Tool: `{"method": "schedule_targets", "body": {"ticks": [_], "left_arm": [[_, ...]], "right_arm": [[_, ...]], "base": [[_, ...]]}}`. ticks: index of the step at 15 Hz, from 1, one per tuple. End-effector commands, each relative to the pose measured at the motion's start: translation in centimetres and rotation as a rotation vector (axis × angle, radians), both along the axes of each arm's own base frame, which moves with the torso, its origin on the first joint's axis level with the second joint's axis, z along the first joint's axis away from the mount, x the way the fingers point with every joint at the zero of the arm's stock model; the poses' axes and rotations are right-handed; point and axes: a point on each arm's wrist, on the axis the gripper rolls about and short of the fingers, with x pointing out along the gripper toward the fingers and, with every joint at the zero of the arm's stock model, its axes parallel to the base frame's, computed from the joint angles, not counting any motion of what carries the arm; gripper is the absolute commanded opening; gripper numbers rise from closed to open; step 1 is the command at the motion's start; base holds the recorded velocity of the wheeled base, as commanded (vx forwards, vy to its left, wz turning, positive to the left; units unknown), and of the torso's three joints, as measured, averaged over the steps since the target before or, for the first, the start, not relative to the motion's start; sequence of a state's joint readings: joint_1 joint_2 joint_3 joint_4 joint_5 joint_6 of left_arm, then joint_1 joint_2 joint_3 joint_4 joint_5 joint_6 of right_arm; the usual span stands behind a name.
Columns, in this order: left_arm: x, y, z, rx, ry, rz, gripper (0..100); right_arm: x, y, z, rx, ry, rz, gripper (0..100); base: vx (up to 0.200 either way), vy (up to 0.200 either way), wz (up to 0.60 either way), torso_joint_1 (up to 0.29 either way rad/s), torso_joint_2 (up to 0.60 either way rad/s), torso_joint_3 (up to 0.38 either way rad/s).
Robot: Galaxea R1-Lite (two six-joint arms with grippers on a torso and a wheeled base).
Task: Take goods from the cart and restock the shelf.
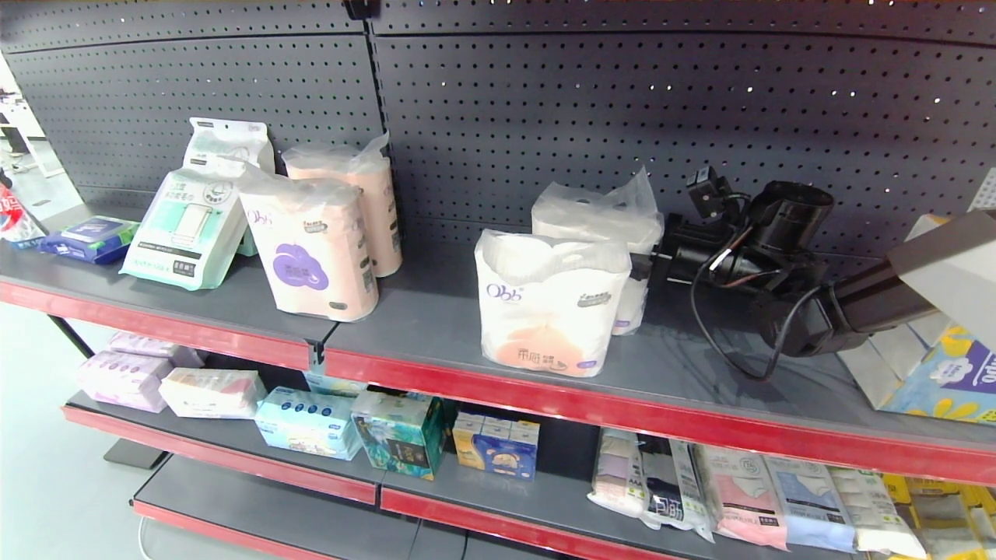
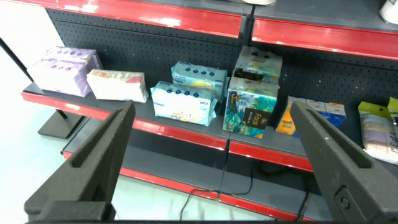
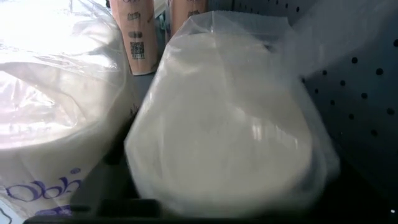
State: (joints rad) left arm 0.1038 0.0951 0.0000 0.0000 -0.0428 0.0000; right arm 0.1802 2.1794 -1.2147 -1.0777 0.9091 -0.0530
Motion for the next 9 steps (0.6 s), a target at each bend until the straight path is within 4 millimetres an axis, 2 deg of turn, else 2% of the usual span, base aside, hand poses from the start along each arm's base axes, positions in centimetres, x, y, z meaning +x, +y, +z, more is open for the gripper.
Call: {"method": "schedule_targets", "body": {"ticks": [1,9], "left_arm": [[0.0,0.0,0.0,0.0,0.002,0.0,100],[0.0,0.0,0.0,0.0,0.002,0.0,100]], "right_arm": [[0.0,0.0,0.1,0.001,0.0,-0.002,100],[-0.6,-0.4,1.5,0.009,-0.023,-0.017,100]], "base": [[0.0,0.0,0.0,0.0,0.0,0.0],[0.0,0.0,0.0,0.0,0.0,0.0]]}}
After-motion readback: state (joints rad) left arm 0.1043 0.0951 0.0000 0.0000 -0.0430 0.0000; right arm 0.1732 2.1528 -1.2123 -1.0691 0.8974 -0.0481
